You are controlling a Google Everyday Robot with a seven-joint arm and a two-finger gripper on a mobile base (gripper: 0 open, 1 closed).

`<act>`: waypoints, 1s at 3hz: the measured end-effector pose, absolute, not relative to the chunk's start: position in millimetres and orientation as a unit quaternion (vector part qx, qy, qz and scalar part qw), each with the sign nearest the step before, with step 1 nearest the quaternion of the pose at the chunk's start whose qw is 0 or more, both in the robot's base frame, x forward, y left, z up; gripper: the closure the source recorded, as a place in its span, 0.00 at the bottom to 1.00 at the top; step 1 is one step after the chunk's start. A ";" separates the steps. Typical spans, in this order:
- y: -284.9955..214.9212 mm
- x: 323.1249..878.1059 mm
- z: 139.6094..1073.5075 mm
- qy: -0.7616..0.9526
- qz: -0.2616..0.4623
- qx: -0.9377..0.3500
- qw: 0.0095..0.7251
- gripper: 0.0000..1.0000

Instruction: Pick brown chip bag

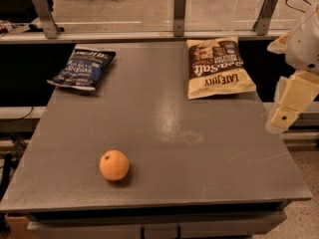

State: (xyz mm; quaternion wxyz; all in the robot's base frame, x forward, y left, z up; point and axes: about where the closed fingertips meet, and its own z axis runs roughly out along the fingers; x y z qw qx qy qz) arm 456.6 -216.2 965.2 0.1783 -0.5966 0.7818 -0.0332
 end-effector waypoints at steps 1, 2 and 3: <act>-216.1 506.2 948.4 0.785 -0.035 -0.581 0.211 0.00; -218.9 565.3 937.8 0.790 -0.042 -0.558 0.249 0.00; -222.1 611.0 930.1 0.800 -0.034 -0.529 0.281 0.00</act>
Offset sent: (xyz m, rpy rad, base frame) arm 0.1846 -0.0093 -0.0373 0.1436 -0.2094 -0.1270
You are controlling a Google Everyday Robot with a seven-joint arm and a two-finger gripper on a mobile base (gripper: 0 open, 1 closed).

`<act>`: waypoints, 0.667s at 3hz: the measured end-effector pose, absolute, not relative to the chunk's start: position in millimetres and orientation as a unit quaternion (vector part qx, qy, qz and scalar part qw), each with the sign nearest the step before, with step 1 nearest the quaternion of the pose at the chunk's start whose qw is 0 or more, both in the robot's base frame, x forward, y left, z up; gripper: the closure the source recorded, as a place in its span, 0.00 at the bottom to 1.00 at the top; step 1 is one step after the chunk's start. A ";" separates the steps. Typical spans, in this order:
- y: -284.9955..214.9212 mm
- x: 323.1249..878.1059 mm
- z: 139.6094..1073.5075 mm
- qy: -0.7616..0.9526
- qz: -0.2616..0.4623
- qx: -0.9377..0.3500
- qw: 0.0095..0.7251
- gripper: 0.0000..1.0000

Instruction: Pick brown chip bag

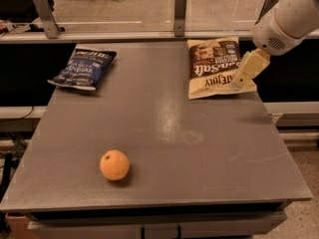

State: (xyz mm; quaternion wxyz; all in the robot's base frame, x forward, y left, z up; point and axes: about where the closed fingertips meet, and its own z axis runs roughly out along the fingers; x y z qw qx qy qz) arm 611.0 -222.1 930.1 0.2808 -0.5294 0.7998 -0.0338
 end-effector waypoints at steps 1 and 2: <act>-224.0 644.0 909.9 0.813 -0.013 -0.502 0.293 0.00; -222.9 668.1 889.5 0.825 0.009 -0.482 0.296 0.00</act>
Offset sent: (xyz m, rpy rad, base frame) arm 0.0871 -0.0027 -0.0619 0.1772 0.0561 -0.1228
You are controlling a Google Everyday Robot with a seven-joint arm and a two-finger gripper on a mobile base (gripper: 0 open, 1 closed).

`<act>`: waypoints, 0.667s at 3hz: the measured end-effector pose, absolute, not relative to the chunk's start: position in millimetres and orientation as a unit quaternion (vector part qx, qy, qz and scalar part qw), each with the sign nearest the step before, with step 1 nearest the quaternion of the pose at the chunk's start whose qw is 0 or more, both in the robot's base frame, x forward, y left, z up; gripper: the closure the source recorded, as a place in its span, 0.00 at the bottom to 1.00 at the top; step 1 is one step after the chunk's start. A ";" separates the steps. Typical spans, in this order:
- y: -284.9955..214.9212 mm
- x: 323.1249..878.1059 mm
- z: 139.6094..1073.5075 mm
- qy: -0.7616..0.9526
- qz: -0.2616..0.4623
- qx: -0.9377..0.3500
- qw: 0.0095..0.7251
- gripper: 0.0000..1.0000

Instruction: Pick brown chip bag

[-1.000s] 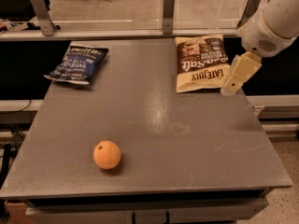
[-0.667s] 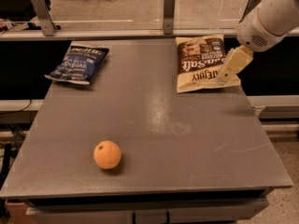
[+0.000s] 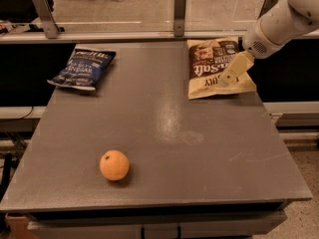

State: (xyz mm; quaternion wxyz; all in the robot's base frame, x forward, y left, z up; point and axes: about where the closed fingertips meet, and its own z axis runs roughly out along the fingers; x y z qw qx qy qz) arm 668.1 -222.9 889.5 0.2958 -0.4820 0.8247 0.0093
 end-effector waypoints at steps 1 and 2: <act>-221.3 683.0 869.3 0.833 0.026 -0.470 0.289 0.00; -219.5 690.3 858.0 0.835 0.036 -0.469 0.285 0.18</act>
Offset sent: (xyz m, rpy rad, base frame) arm 0.0299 0.0018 -0.0384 0.0565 0.0592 -0.0189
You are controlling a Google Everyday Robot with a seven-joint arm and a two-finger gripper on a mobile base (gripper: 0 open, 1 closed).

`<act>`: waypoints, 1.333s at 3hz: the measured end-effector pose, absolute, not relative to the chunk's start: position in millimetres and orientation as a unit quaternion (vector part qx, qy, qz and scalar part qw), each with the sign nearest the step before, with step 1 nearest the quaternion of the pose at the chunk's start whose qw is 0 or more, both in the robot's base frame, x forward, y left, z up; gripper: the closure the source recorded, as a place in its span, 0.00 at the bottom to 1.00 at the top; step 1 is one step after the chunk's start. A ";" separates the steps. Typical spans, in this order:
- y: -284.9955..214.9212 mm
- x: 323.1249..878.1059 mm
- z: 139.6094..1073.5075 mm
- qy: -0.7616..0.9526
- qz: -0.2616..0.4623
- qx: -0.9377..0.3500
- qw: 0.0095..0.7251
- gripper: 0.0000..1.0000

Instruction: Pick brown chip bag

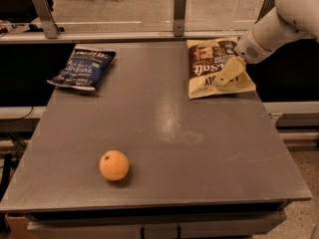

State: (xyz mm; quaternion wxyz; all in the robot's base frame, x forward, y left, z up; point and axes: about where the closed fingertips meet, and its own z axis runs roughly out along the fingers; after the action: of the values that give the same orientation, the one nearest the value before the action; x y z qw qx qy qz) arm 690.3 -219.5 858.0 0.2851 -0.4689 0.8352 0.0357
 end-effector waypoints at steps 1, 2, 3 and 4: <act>-215.9 692.8 853.6 0.835 0.044 -0.470 0.285 0.41; -210.0 692.2 862.0 0.827 0.049 -0.477 0.295 0.64; -196.7 687.3 877.7 0.808 0.066 -0.493 0.315 0.88; -176.8 679.5 902.5 0.776 0.096 -0.517 0.348 1.00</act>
Offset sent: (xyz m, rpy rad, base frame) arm -0.0004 0.0127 0.0210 0.0439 -0.0409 0.0491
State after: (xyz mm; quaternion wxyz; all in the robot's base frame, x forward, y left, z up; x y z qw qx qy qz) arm 679.5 -176.8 902.5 0.3478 -0.5168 0.7763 0.0965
